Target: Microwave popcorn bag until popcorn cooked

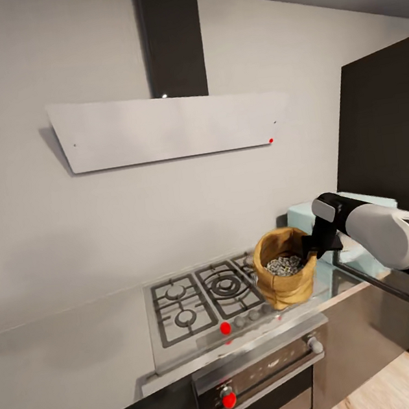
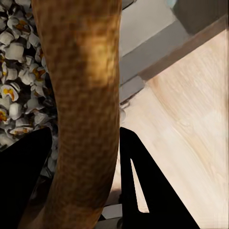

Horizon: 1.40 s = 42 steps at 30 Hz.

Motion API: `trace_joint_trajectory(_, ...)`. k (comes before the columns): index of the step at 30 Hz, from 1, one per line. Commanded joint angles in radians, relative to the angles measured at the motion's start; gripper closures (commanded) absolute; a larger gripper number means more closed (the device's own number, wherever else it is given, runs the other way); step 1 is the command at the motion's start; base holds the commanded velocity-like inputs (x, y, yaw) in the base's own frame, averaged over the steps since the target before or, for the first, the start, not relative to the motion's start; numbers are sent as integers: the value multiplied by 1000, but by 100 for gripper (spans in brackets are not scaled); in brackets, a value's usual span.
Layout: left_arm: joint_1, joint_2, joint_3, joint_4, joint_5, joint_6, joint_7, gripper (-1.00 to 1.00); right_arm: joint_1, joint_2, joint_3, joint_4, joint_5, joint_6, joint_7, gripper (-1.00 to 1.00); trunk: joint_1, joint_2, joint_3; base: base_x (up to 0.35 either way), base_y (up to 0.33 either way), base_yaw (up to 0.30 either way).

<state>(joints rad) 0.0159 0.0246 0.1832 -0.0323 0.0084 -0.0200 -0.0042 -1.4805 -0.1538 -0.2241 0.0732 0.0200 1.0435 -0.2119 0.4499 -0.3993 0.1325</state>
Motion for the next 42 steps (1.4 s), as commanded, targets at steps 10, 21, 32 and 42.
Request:
trace_joint_trajectory(10, 1, 0, 5, -2, 1, -1, 0, -100, -1, 0, -9, 2, 2, 0, -7, 100, 0, -1, 0, -263, 0, -203)
trace_joint_trajectory(21, 1, 0, 5, -1, 1, -1, 0, -100, 0, 0, -9, 2, 2, 0, -7, 100, 0, -1, 0, -325, -50, -62)
trace_joint_trajectory(32, 1, 0, 5, -1, 1, -1, 0, -100, -1, 0, -9, 2, 2, -1, -7, 100, 0, -1, 0, -84, -43, -279)
trace_joint_trajectory(42, 1, 0, 5, -1, 1, -1, 0, -100, -1, 0, -9, 2, 2, -1, -7, 100, 0, -1, 0, 0, 0, -297)
